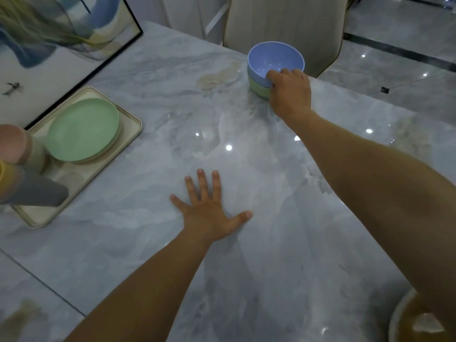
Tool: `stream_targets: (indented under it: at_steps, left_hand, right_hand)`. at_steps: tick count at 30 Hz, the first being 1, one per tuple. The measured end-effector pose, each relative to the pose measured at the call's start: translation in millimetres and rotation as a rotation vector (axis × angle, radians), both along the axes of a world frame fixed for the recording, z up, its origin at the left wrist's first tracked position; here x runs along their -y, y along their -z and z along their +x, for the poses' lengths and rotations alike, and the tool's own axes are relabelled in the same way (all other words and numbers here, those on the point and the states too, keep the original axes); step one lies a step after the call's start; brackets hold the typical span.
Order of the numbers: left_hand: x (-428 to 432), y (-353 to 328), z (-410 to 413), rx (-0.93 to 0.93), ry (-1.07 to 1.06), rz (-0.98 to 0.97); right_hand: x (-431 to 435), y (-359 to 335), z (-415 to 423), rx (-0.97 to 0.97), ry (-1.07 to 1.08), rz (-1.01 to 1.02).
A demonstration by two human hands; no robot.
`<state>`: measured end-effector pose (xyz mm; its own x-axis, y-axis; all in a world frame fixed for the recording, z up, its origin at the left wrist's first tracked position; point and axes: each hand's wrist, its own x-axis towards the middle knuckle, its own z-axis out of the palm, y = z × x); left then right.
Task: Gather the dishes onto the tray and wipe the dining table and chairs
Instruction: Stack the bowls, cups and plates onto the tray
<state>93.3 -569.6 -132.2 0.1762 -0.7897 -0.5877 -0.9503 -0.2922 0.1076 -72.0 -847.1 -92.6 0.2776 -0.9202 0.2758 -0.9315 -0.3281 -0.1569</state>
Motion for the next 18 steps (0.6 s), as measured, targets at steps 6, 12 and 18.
stream_targets:
  at_steps: [6, 12, 18]
  left_hand:
    - [-1, 3, 1, -0.003, 0.002, -0.018]
    - [-3, 6, 2, -0.001, 0.009, -0.05]
    - [-5, 5, 0, 0.019, -0.004, -0.098]
  right_hand:
    - [-3, 4, 10, -0.07, 0.034, 0.021]
    - [-3, 2, 15, -0.19, 0.021, 0.042]
    - [-30, -17, 34, -0.208, -0.078, -0.069]
